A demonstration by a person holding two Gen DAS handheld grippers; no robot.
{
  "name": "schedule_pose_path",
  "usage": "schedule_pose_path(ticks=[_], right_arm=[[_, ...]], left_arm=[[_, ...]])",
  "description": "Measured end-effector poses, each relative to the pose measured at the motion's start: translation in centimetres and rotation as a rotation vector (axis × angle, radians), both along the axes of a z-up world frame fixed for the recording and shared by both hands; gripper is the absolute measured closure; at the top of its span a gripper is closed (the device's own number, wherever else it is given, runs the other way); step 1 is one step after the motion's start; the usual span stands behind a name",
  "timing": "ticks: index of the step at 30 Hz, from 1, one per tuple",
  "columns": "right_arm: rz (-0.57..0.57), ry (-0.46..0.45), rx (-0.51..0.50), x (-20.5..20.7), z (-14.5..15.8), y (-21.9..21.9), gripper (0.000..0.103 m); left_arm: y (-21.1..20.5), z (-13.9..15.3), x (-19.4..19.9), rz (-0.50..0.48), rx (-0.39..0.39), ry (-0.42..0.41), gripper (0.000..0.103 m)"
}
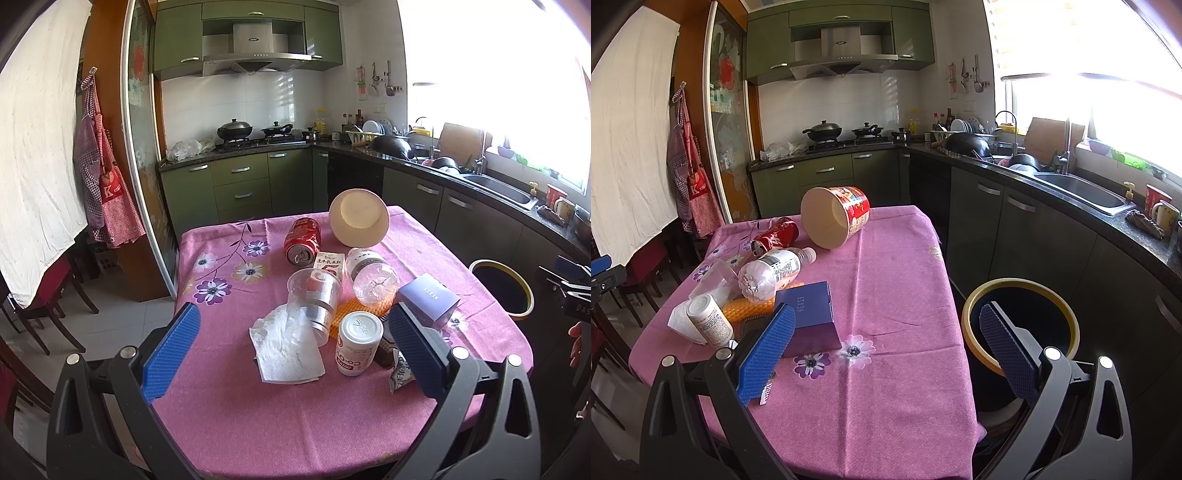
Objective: Collect trash
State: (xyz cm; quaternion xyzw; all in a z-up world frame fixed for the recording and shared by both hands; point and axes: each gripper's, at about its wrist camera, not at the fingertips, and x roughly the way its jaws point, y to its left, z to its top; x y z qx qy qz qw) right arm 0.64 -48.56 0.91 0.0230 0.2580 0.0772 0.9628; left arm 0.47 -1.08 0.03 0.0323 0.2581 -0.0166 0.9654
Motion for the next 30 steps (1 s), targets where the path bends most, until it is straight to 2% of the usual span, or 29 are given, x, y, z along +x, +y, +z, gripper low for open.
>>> schedule_pose_path(ticks=[21, 30], right_arm=[[-0.001, 0.015, -0.001, 0.6, -0.4, 0.1, 0.004], [0.034, 0.043, -0.018, 4.1, -0.7, 0.1, 0.004]], left_arm=[[0.0, -0.1, 0.9, -0.006, 0.008, 0.017, 0.006], [1.6, -0.4, 5.5, 0.008, 0.003, 0.052, 0.006]])
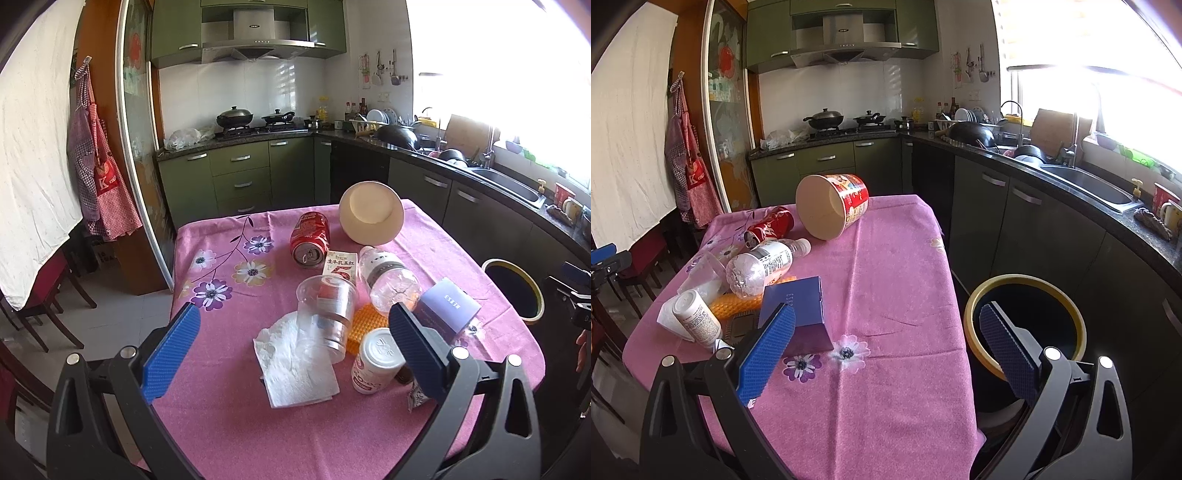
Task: Collect trash
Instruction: 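Grasp the red-and-white paper noodle bowl with the right gripper and lift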
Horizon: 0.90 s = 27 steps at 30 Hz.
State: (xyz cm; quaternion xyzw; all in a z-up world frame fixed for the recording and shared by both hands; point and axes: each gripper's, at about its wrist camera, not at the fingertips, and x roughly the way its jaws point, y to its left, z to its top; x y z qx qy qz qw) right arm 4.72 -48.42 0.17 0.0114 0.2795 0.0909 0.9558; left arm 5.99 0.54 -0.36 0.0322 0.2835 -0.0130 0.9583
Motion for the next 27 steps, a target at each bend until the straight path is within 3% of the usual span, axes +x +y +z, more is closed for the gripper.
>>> schedule_pose_path(ticks=[10, 17, 22, 27], right_arm=[[0.074, 0.009, 0.023, 10.0, 1.2, 2.7, 0.004], [0.133, 0.053, -0.008, 19.4, 0.7, 6.8, 0.005], [0.173, 0.062, -0.059, 25.5, -0.2, 10.1, 0.018], [0.187, 0.094, -0.102, 30.2, -1.9, 13.0, 0.031]], left_arm=[[4.2, -0.1, 10.6, 0.078, -0.018, 0.006, 0.006], [7.4, -3.3, 20.7, 0.151, -0.043, 0.049, 0.006], [8.4, -6.1, 25.4, 0.178, -0.063, 0.074, 0.006], [7.9, -7.6, 26.9, 0.175, -0.064, 0.072, 0.006]])
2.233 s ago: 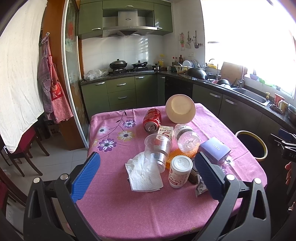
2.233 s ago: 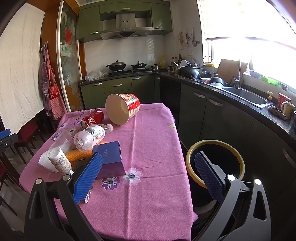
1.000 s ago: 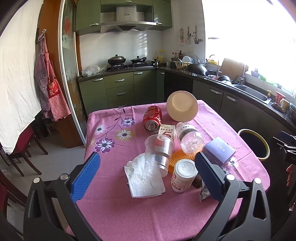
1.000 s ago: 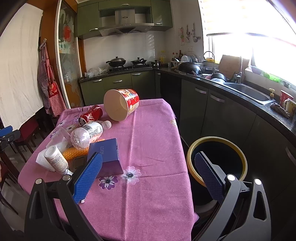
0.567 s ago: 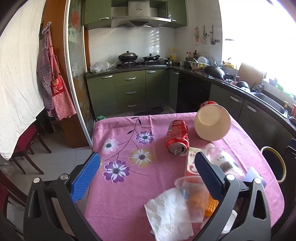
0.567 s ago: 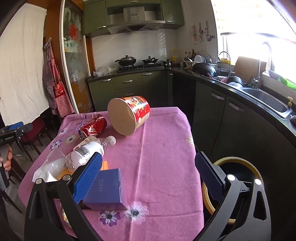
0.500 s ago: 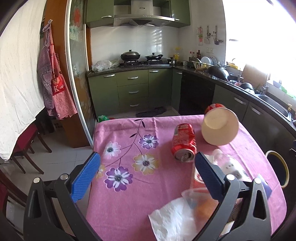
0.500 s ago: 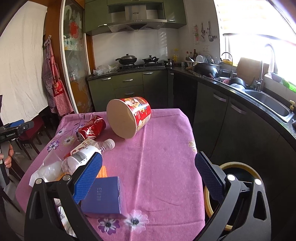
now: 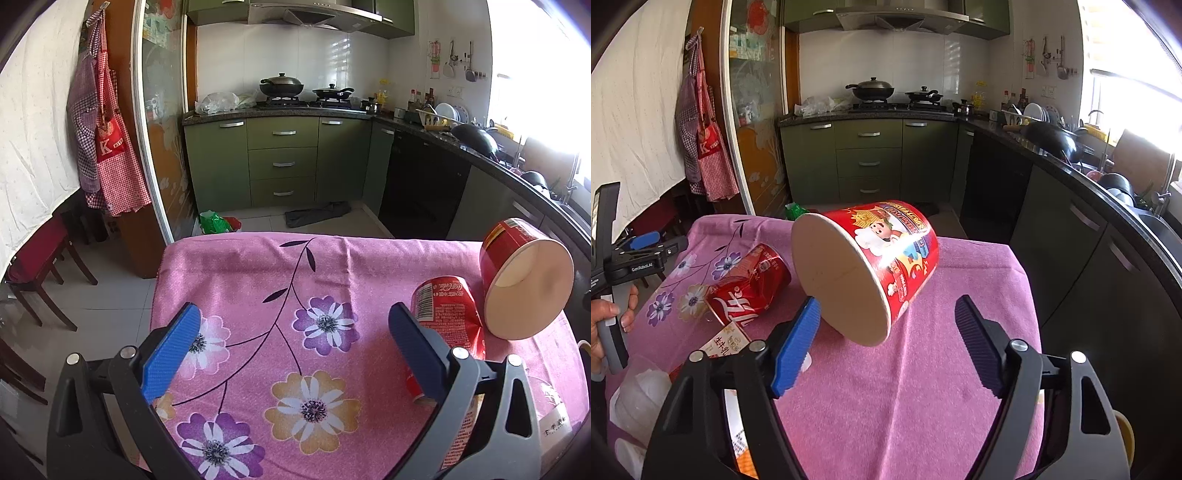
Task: Collect trash
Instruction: 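Grasp the red-and-white paper noodle bowl with the right gripper and lift, then carry the noodle bowl over the yellow-rimmed bin and release it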
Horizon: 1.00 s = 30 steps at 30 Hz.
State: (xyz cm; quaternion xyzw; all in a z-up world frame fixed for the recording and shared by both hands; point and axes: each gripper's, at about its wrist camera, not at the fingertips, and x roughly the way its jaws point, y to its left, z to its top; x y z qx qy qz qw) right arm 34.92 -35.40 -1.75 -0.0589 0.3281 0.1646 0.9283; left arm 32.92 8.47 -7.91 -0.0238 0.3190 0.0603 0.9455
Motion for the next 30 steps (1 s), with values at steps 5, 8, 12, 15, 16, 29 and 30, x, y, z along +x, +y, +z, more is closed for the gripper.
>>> schedule_pose_path(ticks=[5, 8, 12, 15, 16, 29, 30], right_arm=[[-0.036, 0.002, -0.039, 3.8, -2.2, 2.3, 0.043], [-0.064, 0.002, -0.061, 5.8, -3.4, 3.3, 0.05], [-0.123, -0.031, -0.077, 7.3, -4.1, 3.1, 0.079], [-0.138, -0.005, -0.048, 8.0, -4.2, 1.9, 0.096], [-0.133, 0.02, -0.033, 8.3, -4.3, 1.6, 0.096], [-0.143, 0.187, 0.093, 5.3, 2.5, -8.8, 0.098], [-0.154, 0.21, 0.101, 4.5, 3.2, -10.5, 0.098]], left_arm=[[-0.6, -1.2, 0.0, -0.032, -0.003, 0.028, 0.006], [-0.9, -1.9, 0.2, -0.048, -0.01, 0.053, 0.006], [-1.2, -2.7, 0.3, -0.059, -0.007, 0.075, 0.006], [-1.4, -2.9, 0.3, -0.066, -0.008, 0.081, 0.006], [-1.5, -2.9, 0.2, -0.069, -0.005, 0.081, 0.006], [-1.6, -2.6, -0.3, -0.074, -0.002, 0.056, 0.006], [-1.7, -2.5, -0.4, -0.077, -0.003, 0.053, 0.006]])
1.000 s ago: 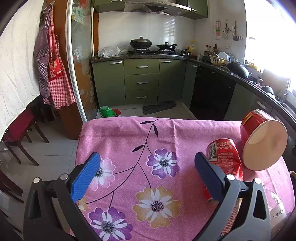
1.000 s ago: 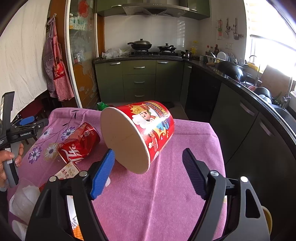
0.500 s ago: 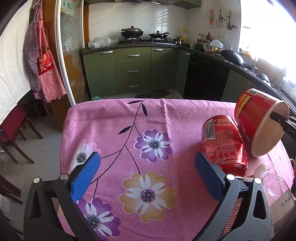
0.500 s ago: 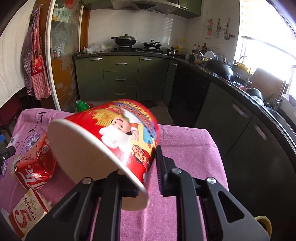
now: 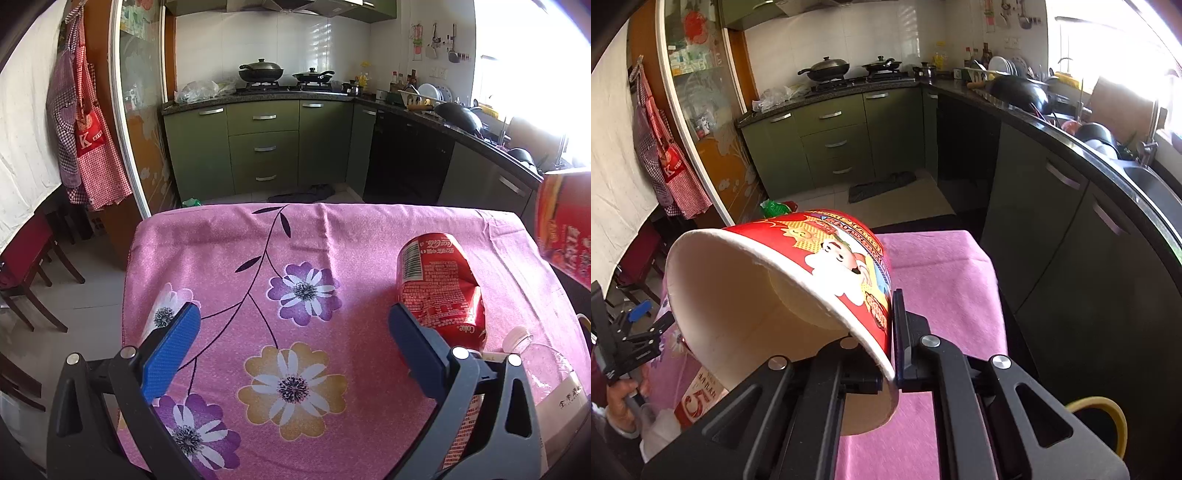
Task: Collect trash
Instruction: 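Carry the noodle bowl over the yellow-rimmed bin and release it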
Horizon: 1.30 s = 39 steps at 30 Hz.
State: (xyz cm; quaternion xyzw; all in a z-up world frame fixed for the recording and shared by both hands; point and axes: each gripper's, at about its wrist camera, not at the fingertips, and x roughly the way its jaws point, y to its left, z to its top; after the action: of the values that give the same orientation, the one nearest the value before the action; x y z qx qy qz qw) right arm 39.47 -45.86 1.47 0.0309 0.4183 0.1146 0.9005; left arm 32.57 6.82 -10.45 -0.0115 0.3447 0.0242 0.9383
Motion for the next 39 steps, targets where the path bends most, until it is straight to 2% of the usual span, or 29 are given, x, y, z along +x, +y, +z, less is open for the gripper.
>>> schedule_pose_path(ticks=[5, 9, 12, 16, 20, 24, 25, 26, 28, 31, 34, 39], right_arm=[[-0.118, 0.112, 0.024, -4.9, 3.0, -9.7, 0.098], [-0.229, 0.24, 0.026, -8.4, 2.3, -17.4, 0.098], [-0.312, 0.343, 0.004, -10.5, -1.3, -21.8, 0.098], [-0.384, 0.484, 0.026, -11.3, -7.0, -26.1, 0.098], [-0.407, 0.588, 0.026, -10.7, -11.7, -28.2, 0.098], [-0.412, 0.651, 0.036, -10.5, -15.0, -29.7, 0.096], [-0.428, 0.653, 0.036, -10.5, -15.3, -30.1, 0.092], [-0.444, 0.65, 0.022, -10.5, -15.4, -30.5, 0.082], [-0.463, 0.629, 0.015, -11.2, -15.5, -31.4, 0.077], [-0.465, 0.586, 0.04, -12.7, -13.9, -31.4, 0.076], [-0.448, 0.516, 0.075, -14.9, -11.3, -30.7, 0.069], [-0.374, 0.409, 0.192, -20.5, -8.2, -28.5, 0.067]], left_arm=[[-0.1, 0.4, -0.3, -0.004, -0.009, -0.012, 0.006], [-0.4, 0.5, -0.5, -0.007, -0.004, -0.018, 0.006], [-0.6, 0.6, -0.6, -0.01, -0.004, -0.023, 0.006], [-0.8, 0.4, -0.6, -0.016, -0.002, -0.018, 0.006], [-1.0, 0.1, -0.5, -0.018, 0.005, -0.009, 0.006], [-1.0, -0.1, -0.3, -0.019, 0.005, -0.001, 0.006], [-1.1, -0.2, -0.3, -0.02, 0.006, 0.001, 0.006], [-1.1, -0.2, -0.2, -0.021, 0.007, 0.003, 0.006], [-1.1, -0.4, -0.1, -0.022, 0.008, 0.01, 0.006], [-1.2, -0.5, -0.1, -0.026, 0.009, 0.017, 0.006], [-1.4, -0.5, -0.1, -0.032, 0.013, 0.023, 0.006], [-2.0, -0.4, -0.2, -0.05, 0.01, 0.038, 0.006]])
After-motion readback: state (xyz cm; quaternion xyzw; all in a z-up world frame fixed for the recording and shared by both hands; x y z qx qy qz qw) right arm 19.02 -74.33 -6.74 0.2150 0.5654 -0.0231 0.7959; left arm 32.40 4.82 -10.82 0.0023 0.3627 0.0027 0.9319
